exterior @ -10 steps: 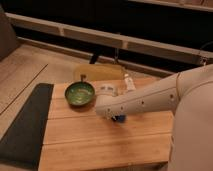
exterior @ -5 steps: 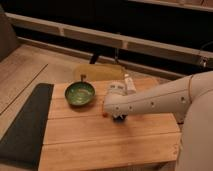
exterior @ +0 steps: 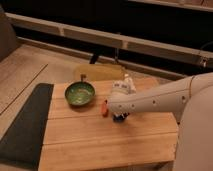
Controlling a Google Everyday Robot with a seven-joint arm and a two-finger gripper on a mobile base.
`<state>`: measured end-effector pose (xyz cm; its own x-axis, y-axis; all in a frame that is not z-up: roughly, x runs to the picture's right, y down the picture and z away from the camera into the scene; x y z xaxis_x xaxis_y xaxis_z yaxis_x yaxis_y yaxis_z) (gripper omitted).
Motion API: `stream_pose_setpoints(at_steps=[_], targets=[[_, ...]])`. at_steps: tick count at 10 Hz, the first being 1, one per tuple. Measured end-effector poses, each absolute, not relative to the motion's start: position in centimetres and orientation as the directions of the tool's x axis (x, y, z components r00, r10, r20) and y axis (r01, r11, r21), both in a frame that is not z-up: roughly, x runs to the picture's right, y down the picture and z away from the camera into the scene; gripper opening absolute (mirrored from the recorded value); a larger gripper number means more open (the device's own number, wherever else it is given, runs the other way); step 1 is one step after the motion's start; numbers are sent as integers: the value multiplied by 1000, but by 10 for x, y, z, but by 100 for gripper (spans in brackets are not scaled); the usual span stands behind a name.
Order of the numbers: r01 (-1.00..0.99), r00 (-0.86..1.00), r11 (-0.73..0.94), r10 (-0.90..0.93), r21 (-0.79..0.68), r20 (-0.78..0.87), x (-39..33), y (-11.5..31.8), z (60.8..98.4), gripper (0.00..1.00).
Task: Place the eraser on the white sponge
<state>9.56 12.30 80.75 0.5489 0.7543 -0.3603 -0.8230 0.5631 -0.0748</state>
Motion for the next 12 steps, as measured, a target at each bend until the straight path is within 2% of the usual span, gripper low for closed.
stream_pose_setpoints(at_steps=[6, 12], targets=[[-835, 525, 546, 751, -71, -400, 113, 140, 815, 0], [-846, 510, 529, 761, -70, -402, 111, 140, 830, 0]])
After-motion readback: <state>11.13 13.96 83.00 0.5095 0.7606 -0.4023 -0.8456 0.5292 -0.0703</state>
